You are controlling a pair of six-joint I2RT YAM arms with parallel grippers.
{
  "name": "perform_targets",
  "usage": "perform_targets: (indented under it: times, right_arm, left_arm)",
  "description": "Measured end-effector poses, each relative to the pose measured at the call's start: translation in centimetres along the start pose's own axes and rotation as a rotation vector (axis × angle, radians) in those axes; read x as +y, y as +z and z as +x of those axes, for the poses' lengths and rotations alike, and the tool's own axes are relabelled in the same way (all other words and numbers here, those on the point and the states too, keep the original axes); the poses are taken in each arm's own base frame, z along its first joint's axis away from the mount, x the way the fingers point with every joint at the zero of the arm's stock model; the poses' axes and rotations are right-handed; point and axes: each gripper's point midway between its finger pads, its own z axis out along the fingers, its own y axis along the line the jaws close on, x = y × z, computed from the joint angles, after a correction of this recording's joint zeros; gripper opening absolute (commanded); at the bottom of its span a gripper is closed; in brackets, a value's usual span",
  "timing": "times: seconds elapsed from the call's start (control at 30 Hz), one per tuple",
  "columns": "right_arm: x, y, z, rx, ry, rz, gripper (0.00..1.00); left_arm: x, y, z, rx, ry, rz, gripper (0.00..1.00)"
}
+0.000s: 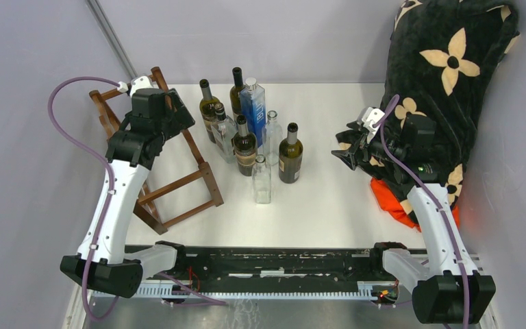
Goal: Put the wine bottle on the wine rack
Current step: Adjust the wine rack at the center of the board.
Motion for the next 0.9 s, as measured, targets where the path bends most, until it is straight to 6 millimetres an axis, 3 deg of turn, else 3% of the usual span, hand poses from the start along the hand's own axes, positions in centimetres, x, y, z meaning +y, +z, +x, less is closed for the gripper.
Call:
perform_targets:
  times: [0.9]
  right_arm:
    - [-0.01, 0.13, 0.48, 0.009, 0.010, 0.000, 0.98]
  left_arm:
    - [0.46, 0.96, 0.20, -0.001, 0.047, -0.056, 0.98]
